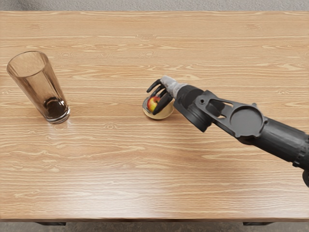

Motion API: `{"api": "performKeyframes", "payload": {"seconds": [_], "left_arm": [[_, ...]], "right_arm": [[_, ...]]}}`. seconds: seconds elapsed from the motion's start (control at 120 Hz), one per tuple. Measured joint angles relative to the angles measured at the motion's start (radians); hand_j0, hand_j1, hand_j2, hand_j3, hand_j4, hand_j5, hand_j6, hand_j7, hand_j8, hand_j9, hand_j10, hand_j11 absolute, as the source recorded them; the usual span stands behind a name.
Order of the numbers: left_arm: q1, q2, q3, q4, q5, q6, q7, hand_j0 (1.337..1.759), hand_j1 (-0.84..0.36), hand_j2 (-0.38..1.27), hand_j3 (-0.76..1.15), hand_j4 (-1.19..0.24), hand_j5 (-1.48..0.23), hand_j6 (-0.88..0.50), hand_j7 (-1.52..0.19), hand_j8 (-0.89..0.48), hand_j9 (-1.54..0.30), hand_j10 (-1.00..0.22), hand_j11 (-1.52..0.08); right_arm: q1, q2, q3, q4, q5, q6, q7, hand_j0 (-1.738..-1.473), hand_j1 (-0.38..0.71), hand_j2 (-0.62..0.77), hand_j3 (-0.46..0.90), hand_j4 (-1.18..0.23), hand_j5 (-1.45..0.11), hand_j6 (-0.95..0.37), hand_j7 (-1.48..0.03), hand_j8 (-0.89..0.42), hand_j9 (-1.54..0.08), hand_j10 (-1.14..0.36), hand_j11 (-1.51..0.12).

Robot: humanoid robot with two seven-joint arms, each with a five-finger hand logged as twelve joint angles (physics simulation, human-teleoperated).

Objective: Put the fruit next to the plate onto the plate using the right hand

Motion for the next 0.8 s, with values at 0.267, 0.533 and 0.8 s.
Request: {"api": "performKeyframes", "payload": {"seconds": [0.267,0.533,0.8], "left_arm": [[0.0,0.0,0.0,0.0,0.0,0.0,0.0,1.658,0.06,0.05,0.0,-0.24,-0.32,-0.24,-0.32,-0.24,-0.32,-0.24,-0.32],[0.0,0.0,0.0,0.0,0.0,0.0,0.0,1.658,0.06,0.05,0.0,-0.24,-0.32,-0.24,-0.32,-0.24,-0.32,-0.24,-0.32],[0.0,0.0,0.0,0.001,0.0,0.0,0.0,1.658,0.06,0.05,0.0,-0.24,-0.32,-0.24,-0.32,-0.24,-0.32,-0.24,-0.32]], "right_arm": [[0.019,-0.181,0.058,0.126,0.098,0.044,0.0,-1.658,-0.18,0.05,0.0,-0.16,-0.22,-0.17,-0.21,-0.15,-0.22,-0.19,-0.22],[0.022,-0.634,0.247,0.155,0.615,0.691,0.0,-1.658,-0.27,0.01,0.0,-0.07,-0.09,-0.07,-0.09,-0.07,-0.09,-0.08,-0.09],[-0.028,-0.839,0.259,0.07,0.821,0.847,0.0,-1.658,-0.3,0.0,0.0,-0.05,-0.06,-0.05,-0.06,-0.05,-0.06,-0.05,-0.06]]}}
